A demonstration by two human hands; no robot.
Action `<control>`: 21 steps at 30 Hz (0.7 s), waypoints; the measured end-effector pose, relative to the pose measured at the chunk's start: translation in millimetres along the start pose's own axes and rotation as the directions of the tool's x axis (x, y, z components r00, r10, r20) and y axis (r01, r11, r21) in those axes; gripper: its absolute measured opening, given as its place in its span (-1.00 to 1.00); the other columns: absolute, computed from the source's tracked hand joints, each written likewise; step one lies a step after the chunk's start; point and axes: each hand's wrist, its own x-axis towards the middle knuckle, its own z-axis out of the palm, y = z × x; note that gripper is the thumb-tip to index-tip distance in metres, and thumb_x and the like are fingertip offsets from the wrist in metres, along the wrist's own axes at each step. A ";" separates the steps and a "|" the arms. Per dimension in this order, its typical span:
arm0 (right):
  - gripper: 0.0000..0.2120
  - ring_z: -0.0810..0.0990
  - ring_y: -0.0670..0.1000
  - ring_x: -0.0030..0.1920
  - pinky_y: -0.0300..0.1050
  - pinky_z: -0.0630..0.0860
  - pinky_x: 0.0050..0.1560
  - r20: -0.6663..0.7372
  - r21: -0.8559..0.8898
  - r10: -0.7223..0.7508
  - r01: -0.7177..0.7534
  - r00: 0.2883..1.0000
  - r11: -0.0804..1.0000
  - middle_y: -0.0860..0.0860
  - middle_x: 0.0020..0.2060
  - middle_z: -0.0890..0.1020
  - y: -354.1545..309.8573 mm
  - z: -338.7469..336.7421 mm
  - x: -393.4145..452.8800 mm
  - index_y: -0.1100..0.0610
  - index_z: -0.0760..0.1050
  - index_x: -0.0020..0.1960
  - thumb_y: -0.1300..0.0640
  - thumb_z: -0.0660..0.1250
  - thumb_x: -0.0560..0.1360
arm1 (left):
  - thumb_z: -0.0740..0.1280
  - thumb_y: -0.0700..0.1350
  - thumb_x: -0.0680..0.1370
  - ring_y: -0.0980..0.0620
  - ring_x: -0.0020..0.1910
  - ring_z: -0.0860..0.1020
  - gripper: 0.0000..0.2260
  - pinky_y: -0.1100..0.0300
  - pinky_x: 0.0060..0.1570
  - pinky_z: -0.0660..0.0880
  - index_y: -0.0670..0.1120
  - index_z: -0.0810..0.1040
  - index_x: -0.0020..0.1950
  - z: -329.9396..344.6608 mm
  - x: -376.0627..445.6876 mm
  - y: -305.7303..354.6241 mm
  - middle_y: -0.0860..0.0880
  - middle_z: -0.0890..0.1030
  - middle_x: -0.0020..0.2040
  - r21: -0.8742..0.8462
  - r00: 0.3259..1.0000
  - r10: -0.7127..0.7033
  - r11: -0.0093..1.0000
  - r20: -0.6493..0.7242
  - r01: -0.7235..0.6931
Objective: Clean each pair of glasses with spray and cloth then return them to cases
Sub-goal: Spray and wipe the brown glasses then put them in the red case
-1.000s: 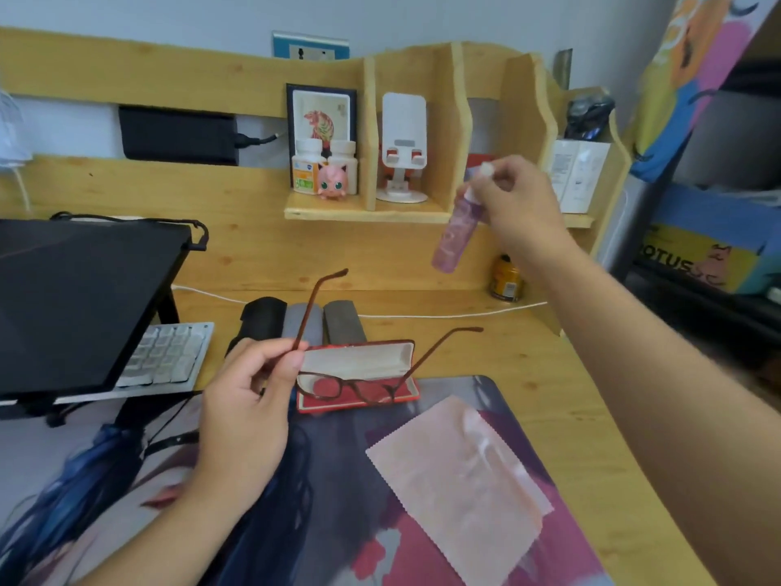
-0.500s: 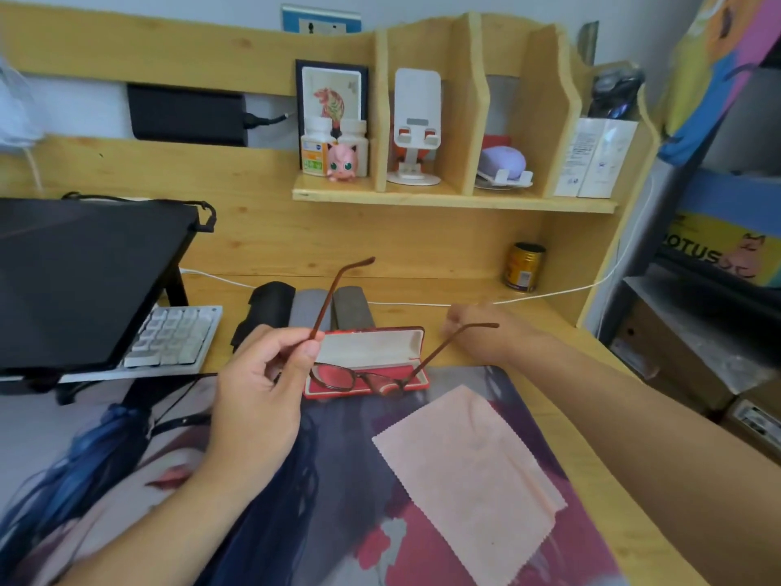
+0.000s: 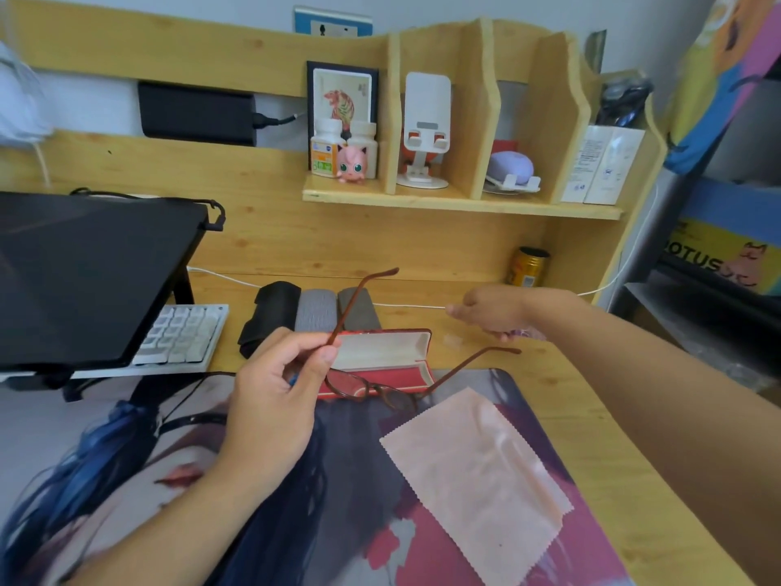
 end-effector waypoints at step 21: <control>-0.76 0.48 0.03 -0.19 -0.05 0.46 -0.12 -0.424 0.895 0.077 0.405 0.902 0.187 0.05 -0.20 0.51 -5.9 90.3 -95.9 0.12 0.45 0.21 -0.02 0.20 0.67 | 0.27 -0.04 0.67 -0.03 0.02 0.60 -0.84 -0.08 0.01 0.57 -0.06 0.60 0.11 -3.0 -4.0 -5.0 0.00 0.60 0.00 0.145 0.990 0.137 0.981 -0.031 -0.132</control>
